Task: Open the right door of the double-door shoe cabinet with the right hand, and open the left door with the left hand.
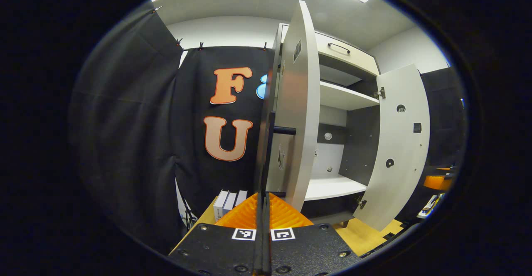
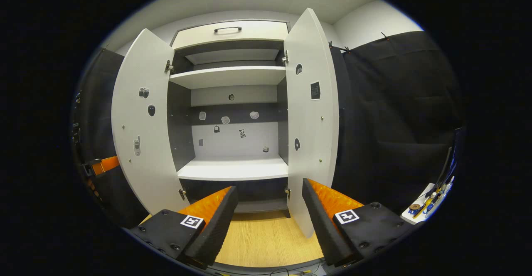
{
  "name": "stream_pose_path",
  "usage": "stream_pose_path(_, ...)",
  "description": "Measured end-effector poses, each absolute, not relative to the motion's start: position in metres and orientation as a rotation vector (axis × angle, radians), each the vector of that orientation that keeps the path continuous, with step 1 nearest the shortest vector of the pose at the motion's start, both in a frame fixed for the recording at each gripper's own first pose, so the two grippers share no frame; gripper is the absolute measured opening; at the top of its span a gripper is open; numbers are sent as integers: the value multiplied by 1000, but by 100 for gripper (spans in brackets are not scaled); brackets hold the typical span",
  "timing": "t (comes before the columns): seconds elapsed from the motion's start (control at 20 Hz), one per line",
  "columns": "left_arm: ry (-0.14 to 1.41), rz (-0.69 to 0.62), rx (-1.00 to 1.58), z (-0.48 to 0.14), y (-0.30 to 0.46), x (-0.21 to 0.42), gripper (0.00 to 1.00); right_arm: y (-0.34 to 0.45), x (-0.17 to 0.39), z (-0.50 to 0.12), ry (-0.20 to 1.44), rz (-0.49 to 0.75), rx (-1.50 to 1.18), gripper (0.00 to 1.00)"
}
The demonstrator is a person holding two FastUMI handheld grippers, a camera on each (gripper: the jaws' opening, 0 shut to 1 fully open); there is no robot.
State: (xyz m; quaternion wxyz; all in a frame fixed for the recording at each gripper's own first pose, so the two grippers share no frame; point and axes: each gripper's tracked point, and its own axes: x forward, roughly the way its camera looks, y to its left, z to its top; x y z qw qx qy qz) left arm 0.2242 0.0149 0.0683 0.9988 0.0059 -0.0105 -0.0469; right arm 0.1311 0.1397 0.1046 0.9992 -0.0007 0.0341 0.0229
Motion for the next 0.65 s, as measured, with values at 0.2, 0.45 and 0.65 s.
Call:
stream_pose_path(0.2, -35, -61, 55, 76, 14, 206, 0, 139, 134, 104, 67, 48, -12, 99)
stream_pose_path(0.45, -44, -109, 90, 74, -14, 185, 7, 144, 136, 109, 42, 74, -11, 99)
stream_pose_path(0.65, -60, -114, 99, 65, -36, 179, 31, 146, 138, 115, 22, 95, -13, 99)
